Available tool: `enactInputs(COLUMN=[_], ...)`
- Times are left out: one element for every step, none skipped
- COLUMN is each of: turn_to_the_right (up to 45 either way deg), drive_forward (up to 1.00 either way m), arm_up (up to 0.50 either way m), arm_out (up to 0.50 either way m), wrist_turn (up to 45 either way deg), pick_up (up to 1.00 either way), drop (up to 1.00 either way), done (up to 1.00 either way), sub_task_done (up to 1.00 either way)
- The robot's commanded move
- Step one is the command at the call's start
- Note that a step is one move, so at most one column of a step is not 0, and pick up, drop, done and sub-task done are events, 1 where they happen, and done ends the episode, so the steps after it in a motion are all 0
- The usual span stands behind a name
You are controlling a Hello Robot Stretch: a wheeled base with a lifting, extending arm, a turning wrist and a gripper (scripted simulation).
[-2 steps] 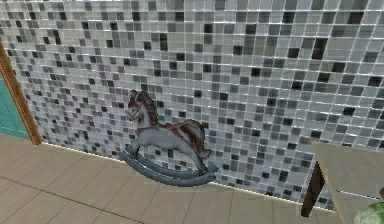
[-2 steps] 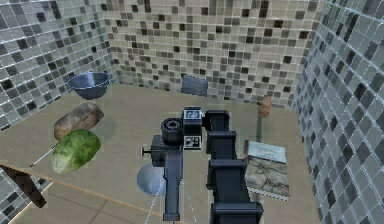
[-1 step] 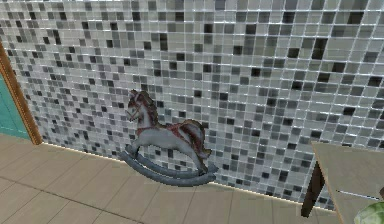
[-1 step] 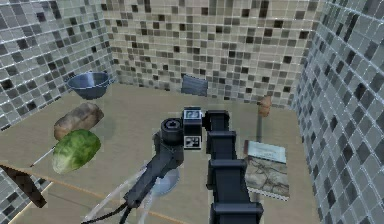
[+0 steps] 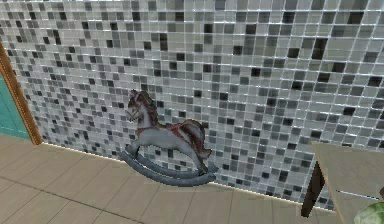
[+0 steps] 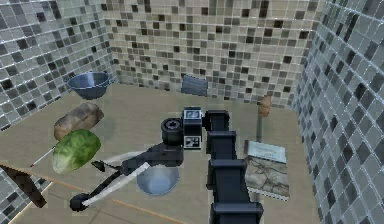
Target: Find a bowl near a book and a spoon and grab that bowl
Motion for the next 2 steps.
enactInputs(turn_to_the_right=[0.0,0.0], drive_forward=[0.0,0.0], arm_up=[0.0,0.0], arm_out=[0.0,0.0], wrist_turn=[45.0,12.0], pick_up=[0.0,0.0], drop=[0.0,0.0], done=[0.0,0.0], sub_task_done=[0.0,0.0])
